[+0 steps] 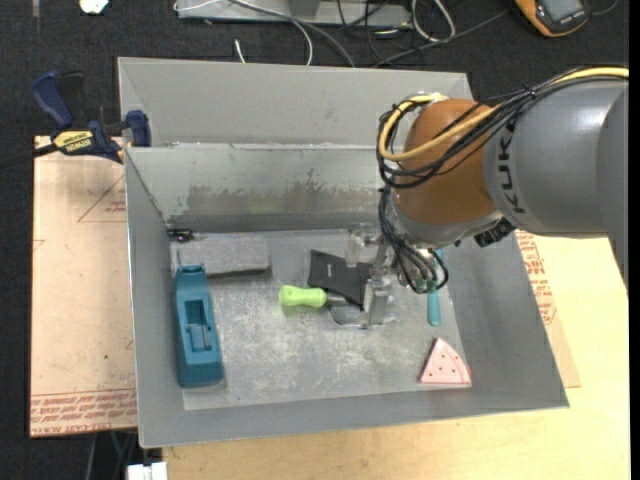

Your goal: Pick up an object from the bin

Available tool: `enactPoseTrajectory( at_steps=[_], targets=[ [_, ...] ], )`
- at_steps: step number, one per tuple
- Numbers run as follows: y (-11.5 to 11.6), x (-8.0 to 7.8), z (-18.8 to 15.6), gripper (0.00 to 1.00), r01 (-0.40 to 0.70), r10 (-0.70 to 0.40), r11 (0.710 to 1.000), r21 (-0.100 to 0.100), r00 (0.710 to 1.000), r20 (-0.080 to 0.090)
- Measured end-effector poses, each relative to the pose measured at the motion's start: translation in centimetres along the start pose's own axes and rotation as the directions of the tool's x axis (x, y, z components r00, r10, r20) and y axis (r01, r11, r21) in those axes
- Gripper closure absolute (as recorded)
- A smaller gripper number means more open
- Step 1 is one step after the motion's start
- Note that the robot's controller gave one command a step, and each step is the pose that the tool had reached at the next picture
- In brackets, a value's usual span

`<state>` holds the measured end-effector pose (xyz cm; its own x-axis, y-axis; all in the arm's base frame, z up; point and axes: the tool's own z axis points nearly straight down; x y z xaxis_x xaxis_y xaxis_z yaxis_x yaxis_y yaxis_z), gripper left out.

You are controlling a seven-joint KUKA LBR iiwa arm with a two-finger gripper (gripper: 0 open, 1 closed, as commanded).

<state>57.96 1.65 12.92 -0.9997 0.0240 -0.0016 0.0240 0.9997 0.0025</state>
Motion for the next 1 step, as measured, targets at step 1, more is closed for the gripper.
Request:
enactPoseTrajectory(
  at_steps=[1],
  targets=[
    [-0.22, -0.1, 0.96, 0.0, -0.04, 0.04, 0.999, -0.002, 0.999, 0.007]
  ],
)
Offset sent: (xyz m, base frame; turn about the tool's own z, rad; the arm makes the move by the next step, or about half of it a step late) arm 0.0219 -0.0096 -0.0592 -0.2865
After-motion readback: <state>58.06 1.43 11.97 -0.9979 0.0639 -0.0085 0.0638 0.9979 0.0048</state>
